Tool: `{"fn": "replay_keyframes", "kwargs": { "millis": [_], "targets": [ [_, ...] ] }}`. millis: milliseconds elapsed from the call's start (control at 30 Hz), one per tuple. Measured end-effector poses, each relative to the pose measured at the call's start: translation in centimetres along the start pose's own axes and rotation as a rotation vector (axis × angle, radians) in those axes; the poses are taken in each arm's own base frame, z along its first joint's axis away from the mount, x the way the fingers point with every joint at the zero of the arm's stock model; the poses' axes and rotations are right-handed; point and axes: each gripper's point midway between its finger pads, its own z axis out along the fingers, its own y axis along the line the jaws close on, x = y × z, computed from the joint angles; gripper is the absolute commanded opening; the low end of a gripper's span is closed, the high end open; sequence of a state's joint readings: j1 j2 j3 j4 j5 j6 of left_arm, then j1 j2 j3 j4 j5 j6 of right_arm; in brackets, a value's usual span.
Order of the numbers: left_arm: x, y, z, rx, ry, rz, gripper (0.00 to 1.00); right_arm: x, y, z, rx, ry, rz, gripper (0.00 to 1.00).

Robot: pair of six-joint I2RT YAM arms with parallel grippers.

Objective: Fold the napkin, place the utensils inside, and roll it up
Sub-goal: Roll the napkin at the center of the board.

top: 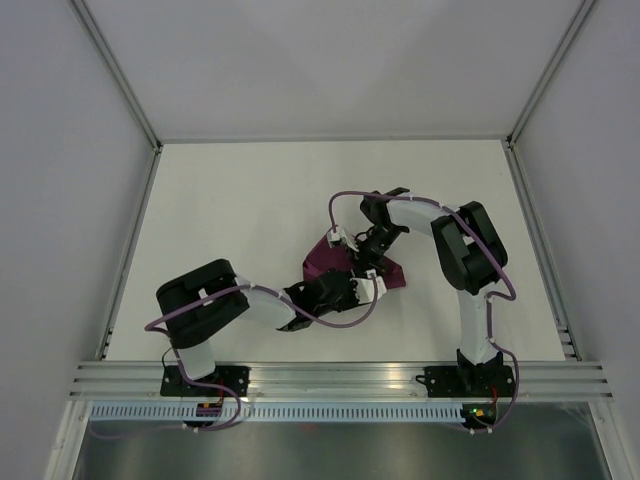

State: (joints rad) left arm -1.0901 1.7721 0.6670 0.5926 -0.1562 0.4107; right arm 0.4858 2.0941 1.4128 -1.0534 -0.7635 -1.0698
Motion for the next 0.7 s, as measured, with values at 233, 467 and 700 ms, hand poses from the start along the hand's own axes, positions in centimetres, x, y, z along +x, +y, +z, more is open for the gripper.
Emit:
{"fn": "replay_keyframes", "kwargs": {
  "millis": [233,467,700],
  "targets": [
    [0.0,-0.5,0.5,0.049,0.005,-0.004,0.1,0.1,0.0,-0.1,-0.007,0.003,0.013,0.07],
    [-0.3,-0.8,0.9,0.13,0.005,-0.032,0.02,0.5,-0.1,-0.4,-0.004,0.003,0.036,0.37],
    [-0.7,-0.2,1.2,0.227,-0.012,-0.131,0.02,0.3,-0.2,-1.7,0.044,-0.036,0.069,0.6]
  ]
}}
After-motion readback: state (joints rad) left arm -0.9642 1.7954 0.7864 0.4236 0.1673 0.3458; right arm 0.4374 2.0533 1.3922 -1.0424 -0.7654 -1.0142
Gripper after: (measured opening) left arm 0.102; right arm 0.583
